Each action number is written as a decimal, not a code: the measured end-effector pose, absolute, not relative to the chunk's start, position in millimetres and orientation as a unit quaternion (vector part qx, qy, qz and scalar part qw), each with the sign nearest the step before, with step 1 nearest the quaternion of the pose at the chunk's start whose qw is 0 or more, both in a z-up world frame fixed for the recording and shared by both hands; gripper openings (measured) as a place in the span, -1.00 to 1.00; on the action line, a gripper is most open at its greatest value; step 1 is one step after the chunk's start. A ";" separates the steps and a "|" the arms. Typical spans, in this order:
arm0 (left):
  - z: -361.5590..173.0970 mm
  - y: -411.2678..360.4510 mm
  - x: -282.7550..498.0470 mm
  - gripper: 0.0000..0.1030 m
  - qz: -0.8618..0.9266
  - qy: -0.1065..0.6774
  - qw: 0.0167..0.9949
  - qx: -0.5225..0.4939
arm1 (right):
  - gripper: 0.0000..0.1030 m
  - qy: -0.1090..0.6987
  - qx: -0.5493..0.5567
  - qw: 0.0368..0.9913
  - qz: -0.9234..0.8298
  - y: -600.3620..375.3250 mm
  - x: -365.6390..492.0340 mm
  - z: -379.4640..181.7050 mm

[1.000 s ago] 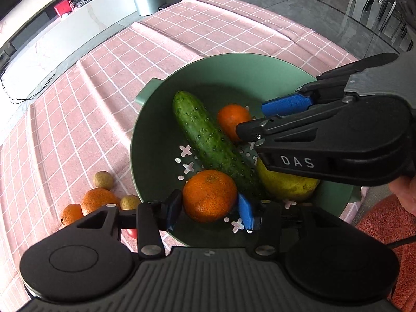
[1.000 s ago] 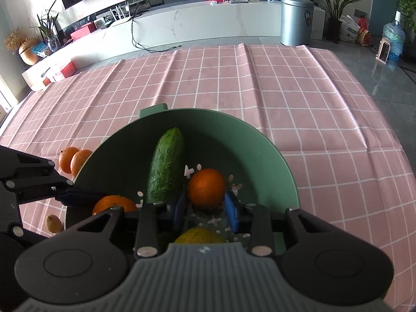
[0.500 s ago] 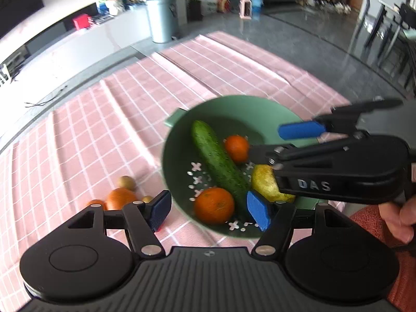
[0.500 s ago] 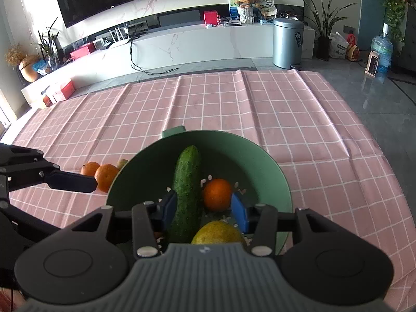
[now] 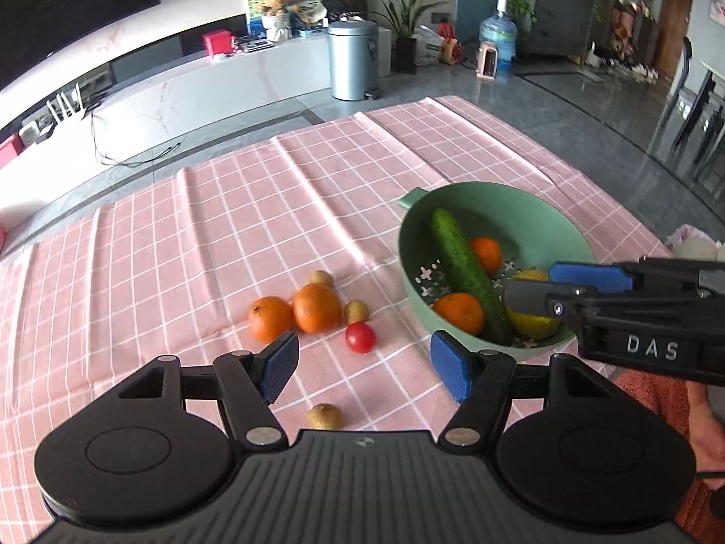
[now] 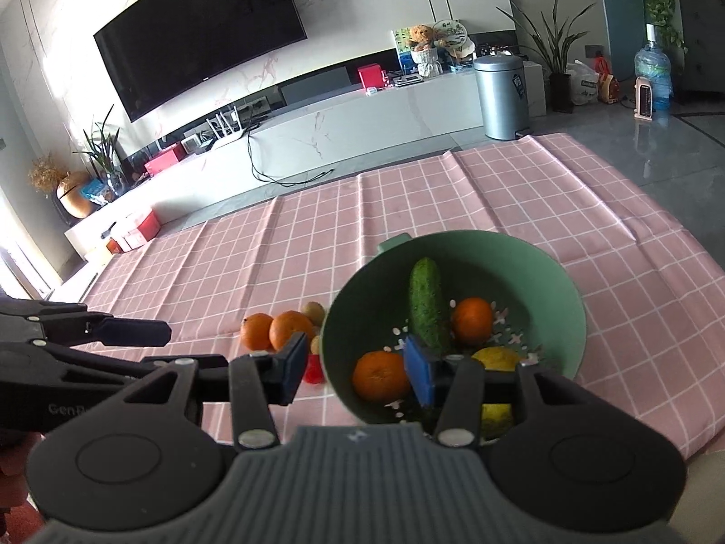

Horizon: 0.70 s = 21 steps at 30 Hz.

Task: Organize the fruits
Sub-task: 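Withdraw both tools from the colander toward the remaining oranges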

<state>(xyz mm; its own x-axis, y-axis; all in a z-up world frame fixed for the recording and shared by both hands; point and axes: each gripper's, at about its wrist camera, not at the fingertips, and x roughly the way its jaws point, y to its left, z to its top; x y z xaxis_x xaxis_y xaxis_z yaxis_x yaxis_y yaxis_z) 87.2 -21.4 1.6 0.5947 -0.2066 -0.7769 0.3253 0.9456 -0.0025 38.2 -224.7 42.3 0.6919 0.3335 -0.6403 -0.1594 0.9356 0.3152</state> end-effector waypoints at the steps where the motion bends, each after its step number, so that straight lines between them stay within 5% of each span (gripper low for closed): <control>1: 1.7 -16.6 86.0 0.52 -0.151 0.425 0.890 0.061 | -0.14 0.371 0.118 0.911 0.137 -219.4 35.3 41.8; 21: -31.2 68.1 76.8 0.52 -0.195 0.377 0.905 -0.029 | -0.06 0.379 0.011 0.909 0.171 -140.1 11.6 23.2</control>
